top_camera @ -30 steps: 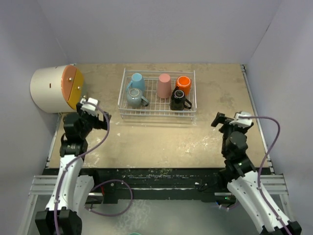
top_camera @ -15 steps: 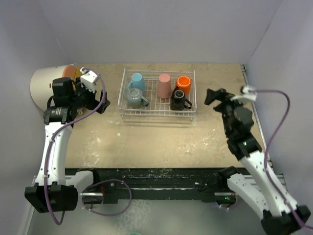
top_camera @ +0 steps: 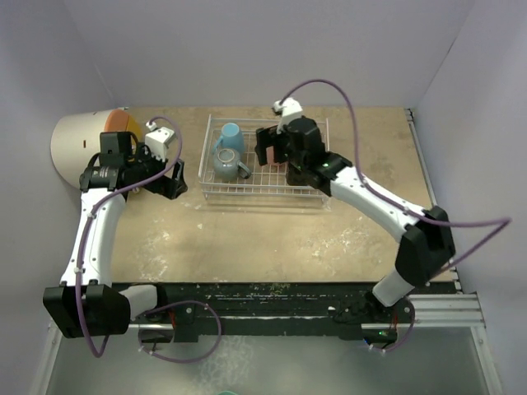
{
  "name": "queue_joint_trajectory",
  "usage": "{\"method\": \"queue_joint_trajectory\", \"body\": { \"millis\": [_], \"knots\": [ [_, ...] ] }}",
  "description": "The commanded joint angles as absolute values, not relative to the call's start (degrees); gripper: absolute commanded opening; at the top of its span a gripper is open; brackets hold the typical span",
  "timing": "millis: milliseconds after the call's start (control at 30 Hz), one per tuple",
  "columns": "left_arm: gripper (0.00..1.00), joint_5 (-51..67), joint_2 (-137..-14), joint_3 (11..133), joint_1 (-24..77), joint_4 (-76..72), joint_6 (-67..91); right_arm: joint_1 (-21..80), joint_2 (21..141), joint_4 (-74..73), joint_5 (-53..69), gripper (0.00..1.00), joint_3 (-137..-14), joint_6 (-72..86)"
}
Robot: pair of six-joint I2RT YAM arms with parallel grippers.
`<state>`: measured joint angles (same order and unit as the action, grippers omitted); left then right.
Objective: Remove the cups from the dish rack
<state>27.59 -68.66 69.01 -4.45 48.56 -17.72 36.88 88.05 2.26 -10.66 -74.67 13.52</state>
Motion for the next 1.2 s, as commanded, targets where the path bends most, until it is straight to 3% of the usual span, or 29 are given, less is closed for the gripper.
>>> {"method": "queue_joint_trajectory", "body": {
  "millis": [0, 500, 833, 1167],
  "knots": [
    [0.99, 27.3, -67.3, 70.6, -4.7, 48.7, -19.2, 40.7, 96.4, -4.0, -4.4, 0.96, -83.0, 6.8],
    [0.99, 26.7, -66.5, 69.6, -4.7, 49.0, -19.6, 41.8, 114.5, -9.7, 4.2, 0.86, -94.8, 1.5],
    [0.99, 25.2, -63.2, 67.4, -4.7, 47.1, -20.7, 41.8, 121.7, -12.4, 3.1, 0.84, -102.7, -2.4],
    [0.99, 26.3, -63.6, 67.6, -4.7, 48.3, -20.4, 41.7, 119.7, -7.8, 2.3, 0.49, -97.4, -3.2]
  ]
}}
